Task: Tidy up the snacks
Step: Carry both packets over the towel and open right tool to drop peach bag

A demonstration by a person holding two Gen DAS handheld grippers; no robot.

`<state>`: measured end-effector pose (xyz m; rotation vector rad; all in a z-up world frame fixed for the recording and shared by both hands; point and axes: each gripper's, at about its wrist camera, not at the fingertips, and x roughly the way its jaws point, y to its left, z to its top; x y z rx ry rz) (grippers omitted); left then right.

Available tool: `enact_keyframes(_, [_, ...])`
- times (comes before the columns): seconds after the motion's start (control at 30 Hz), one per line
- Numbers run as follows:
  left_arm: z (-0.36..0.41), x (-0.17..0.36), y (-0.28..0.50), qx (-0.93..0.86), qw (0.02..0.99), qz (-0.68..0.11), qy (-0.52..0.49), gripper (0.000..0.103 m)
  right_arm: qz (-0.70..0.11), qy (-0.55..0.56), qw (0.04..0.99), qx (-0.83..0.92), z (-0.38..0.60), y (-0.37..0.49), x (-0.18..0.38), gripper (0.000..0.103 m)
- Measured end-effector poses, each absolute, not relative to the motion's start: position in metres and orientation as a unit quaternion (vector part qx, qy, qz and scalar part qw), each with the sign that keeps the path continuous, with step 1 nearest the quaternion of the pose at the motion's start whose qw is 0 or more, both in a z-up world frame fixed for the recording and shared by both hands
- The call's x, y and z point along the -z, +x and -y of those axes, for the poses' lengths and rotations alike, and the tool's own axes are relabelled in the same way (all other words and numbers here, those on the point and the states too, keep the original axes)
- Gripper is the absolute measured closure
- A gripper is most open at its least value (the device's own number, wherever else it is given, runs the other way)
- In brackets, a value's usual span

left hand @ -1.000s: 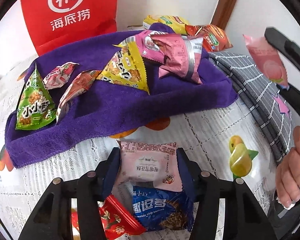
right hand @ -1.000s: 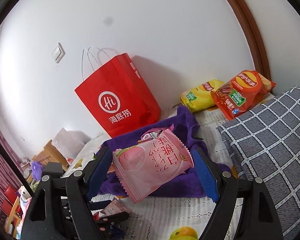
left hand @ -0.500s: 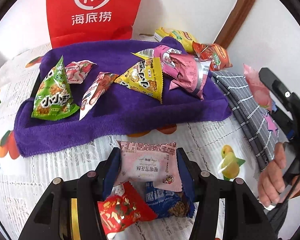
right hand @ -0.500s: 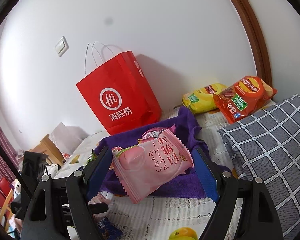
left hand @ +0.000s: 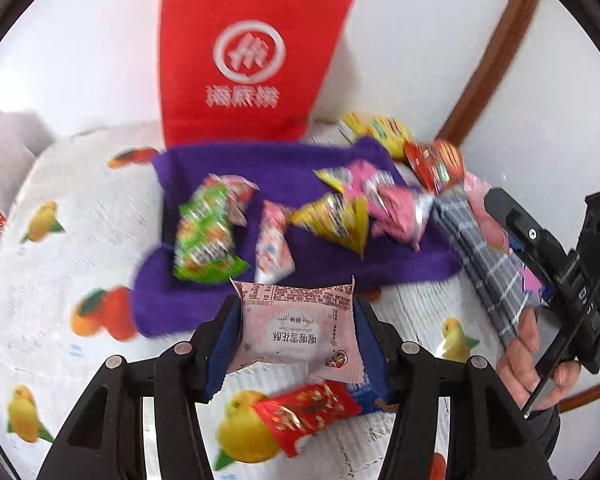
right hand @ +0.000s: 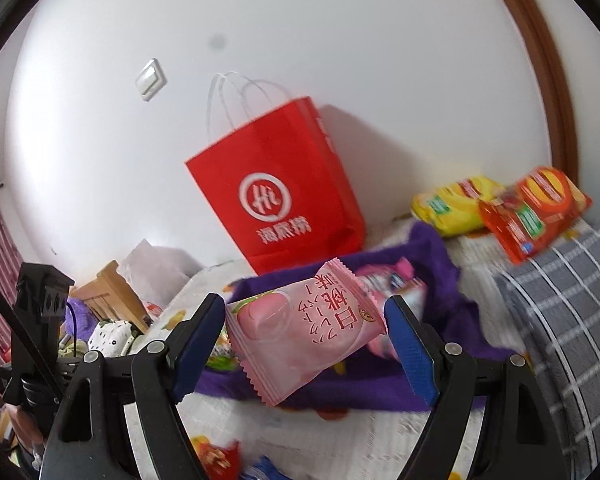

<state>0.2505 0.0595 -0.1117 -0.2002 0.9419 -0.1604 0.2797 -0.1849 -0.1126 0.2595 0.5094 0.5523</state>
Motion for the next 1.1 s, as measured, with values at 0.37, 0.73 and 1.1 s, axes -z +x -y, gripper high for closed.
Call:
enact_keyframes(0.37, [-0.095,0.069,0.289,0.064,0.900,-0.413,-0.126,0.050,-0.233,0.106,0.925,-0.280,0.136,0.310,0.074,0.022])
enact_keyframes(0.73, [-0.098,0.080,0.348,0.056,0.896,-0.417,-0.143,0.050,-0.303,0.147,0.903,-0.267,0.147,0.343,0.137,0.022])
enact_keyframes(1.1, [-0.099,0.114,0.388,0.054,0.879,-0.442,-0.171,0.050,-0.332,0.088,0.906,-0.247,0.132,0.349,0.157,0.021])
